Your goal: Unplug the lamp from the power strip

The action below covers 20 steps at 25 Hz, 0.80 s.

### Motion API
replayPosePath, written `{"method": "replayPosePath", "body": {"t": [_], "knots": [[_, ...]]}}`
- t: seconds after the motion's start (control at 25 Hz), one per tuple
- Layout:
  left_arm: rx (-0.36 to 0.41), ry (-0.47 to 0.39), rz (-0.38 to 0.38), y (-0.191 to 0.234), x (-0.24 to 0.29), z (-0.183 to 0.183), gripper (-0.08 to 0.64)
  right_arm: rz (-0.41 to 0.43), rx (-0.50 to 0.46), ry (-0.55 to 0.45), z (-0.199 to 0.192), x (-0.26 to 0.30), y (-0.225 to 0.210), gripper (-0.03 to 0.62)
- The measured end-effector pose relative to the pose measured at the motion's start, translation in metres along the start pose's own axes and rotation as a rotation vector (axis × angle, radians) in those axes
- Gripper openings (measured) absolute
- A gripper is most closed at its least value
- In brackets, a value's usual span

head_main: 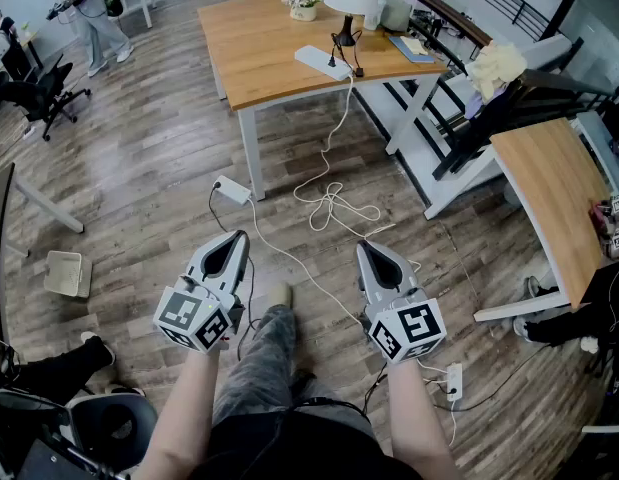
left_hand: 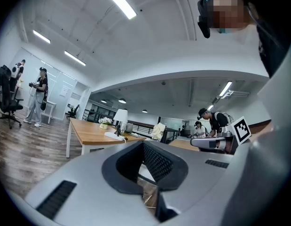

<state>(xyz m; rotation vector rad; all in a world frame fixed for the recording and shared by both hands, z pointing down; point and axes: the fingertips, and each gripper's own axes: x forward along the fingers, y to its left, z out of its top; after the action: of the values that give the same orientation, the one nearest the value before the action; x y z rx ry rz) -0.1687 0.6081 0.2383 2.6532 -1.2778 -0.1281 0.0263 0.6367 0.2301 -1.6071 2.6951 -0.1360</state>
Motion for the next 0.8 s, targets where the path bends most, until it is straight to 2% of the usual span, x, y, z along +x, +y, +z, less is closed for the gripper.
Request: {"method": "replayPosePath", "body": {"t": [0.16,0.4,0.64,0.8], "knots": [[-0.041,-0.011,0.001,0.040,0.048,0.004,-0.003,0.002,0.003,0.007,0.002,0.049,-0.024,0.008],[-0.057,-0.004,-0.022,0.105,0.127,0.012,-0.003,-0.019,0.029,0.045,0.000,0.129,-0.069,0.007],[-0.074,-0.015,-0.004,0.175,0.186,0.026,-0.003,-0.031,0.021,0.083,-0.004,0.209,-0.103,0.007],[-0.048,0.015,-0.029,0.198,0.212,0.026,-0.003,-0.050,0.033,0.078,0.000,0.244,-0.120,0.008]]}}
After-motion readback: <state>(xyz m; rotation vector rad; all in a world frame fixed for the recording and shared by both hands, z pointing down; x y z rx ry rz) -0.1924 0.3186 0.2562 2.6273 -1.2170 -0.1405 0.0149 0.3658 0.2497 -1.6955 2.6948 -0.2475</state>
